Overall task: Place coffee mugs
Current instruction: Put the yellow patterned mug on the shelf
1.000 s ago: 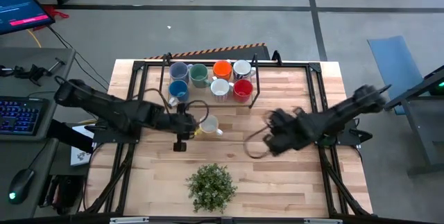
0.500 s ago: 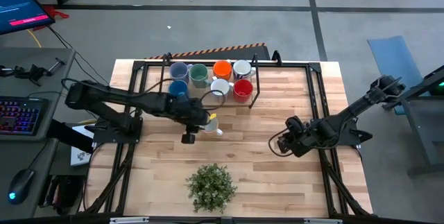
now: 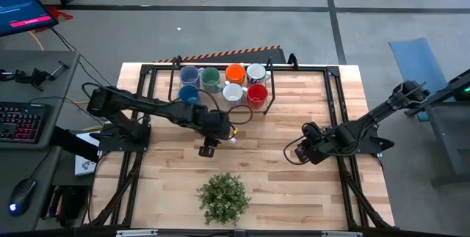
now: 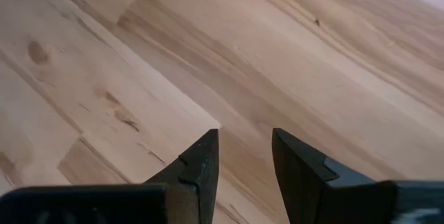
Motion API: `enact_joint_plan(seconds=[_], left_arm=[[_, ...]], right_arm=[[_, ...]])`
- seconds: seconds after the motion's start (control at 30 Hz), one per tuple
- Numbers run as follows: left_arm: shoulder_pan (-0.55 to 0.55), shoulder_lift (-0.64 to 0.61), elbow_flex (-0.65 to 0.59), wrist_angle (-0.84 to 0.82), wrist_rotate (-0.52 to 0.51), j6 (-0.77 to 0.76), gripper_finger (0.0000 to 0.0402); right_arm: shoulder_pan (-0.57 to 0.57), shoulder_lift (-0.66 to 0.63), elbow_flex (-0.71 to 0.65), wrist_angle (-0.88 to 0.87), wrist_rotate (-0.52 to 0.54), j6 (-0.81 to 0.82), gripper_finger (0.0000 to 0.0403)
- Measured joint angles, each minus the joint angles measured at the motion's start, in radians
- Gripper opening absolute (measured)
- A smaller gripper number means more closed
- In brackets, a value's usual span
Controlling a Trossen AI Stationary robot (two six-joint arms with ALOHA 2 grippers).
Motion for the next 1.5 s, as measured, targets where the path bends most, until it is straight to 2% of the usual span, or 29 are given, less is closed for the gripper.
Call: enact_joint_plan(seconds=[0.37, 0.43, 0.53, 0.63, 0.73, 0.87, 1.0, 1.17, 1.3, 1.5], left_arm=[[-0.025, 0.108, 0.006, -0.033, -0.003, -0.023, 0.0122], [-0.025, 0.118, 0.006, -0.026, -0.037, -0.028, 0.0118], [-0.023, 0.116, 0.005, -0.032, -0.087, -0.027, 0.0087], [-0.016, 0.113, 0.005, -0.043, -0.095, -0.044, 0.0025], [-0.015, 0.113, 0.011, -0.056, -0.095, -0.054, 0.0014], [-0.02, 0.113, 0.075, -0.174, -0.096, -0.062, 0.001], [-0.02, 0.088, 0.189, -0.342, -0.11, -0.06, 0.001], [0.047, 0.047, 0.237, -0.441, -0.114, -0.063, 0.001], [0.129, 0.046, 0.239, -0.467, -0.127, -0.088, 0.001], [0.205, 0.053, 0.238, -0.439, -0.13, -0.03, 0.001]], right_arm=[[0.001, -0.002, 0.0, -0.036, -0.005, -0.001, 0.0114], [0.001, -0.001, 0.0, -0.036, -0.005, -0.001, 0.0114], [0.001, -0.001, 0.0, -0.036, -0.005, -0.001, 0.0114], [0.001, -0.001, 0.0, -0.037, -0.005, -0.001, 0.0114], [0.001, -0.001, 0.0, -0.04, -0.005, -0.001, 0.0114], [0.001, -0.001, 0.001, -0.053, -0.005, -0.001, 0.0114], [0.001, -0.001, 0.0, -0.057, -0.002, -0.001, 0.0114], [0.001, -0.001, 0.001, -0.056, 0.001, -0.001, 0.0114], [0.001, 0.0, 0.001, -0.05, 0.001, -0.001, 0.0114], [0.001, 0.0, 0.001, -0.041, -0.002, -0.001, 0.0114]])
